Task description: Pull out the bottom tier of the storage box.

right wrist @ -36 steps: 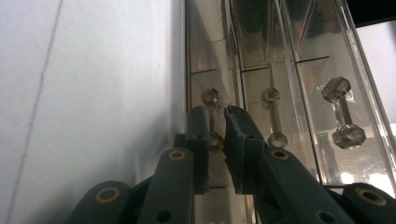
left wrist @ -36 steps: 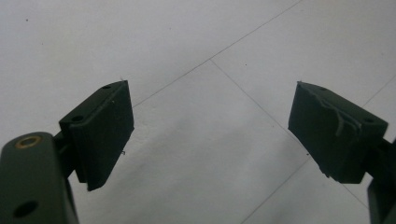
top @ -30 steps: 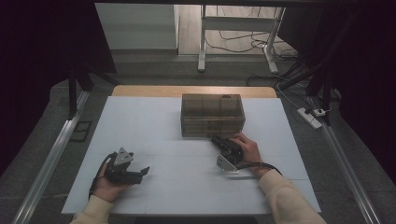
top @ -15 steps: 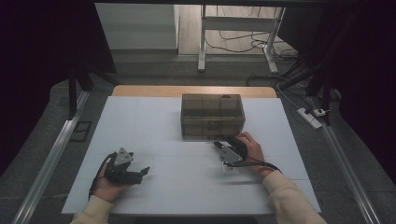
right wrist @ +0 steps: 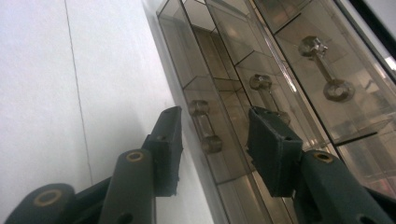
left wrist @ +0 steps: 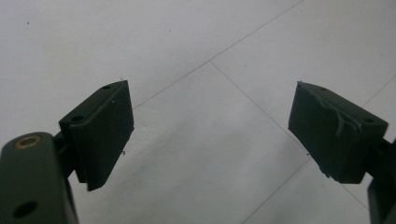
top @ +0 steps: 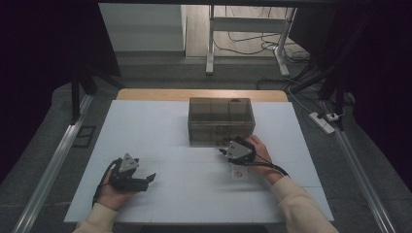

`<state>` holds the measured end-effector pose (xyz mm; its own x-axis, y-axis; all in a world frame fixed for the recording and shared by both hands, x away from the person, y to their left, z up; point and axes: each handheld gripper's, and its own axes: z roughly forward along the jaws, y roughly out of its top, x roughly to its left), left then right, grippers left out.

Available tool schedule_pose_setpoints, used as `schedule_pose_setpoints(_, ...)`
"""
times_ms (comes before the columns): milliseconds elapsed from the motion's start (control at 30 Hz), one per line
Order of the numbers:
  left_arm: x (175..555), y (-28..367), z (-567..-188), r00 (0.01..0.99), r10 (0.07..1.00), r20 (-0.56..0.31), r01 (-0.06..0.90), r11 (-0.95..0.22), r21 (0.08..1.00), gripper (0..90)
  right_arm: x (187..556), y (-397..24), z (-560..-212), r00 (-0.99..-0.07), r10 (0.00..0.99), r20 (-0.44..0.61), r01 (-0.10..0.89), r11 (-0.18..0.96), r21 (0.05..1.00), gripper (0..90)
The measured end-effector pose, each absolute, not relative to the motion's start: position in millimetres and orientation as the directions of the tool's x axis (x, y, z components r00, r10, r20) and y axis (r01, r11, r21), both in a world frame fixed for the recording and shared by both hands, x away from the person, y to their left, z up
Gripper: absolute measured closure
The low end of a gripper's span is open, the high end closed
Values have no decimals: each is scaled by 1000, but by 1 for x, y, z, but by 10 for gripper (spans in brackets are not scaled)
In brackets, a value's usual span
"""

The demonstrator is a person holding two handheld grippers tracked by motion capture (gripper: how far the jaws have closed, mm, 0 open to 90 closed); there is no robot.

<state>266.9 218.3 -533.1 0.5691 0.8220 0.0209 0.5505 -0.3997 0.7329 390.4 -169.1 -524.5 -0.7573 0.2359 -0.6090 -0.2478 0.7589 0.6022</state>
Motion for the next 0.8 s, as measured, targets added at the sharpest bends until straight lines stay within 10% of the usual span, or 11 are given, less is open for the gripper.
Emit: schedule_pose_setpoints(800,266,217,-532,574,818,23,546,-404,734,143,411,-149,-513,-833,232,-503,-124,807,577,532)
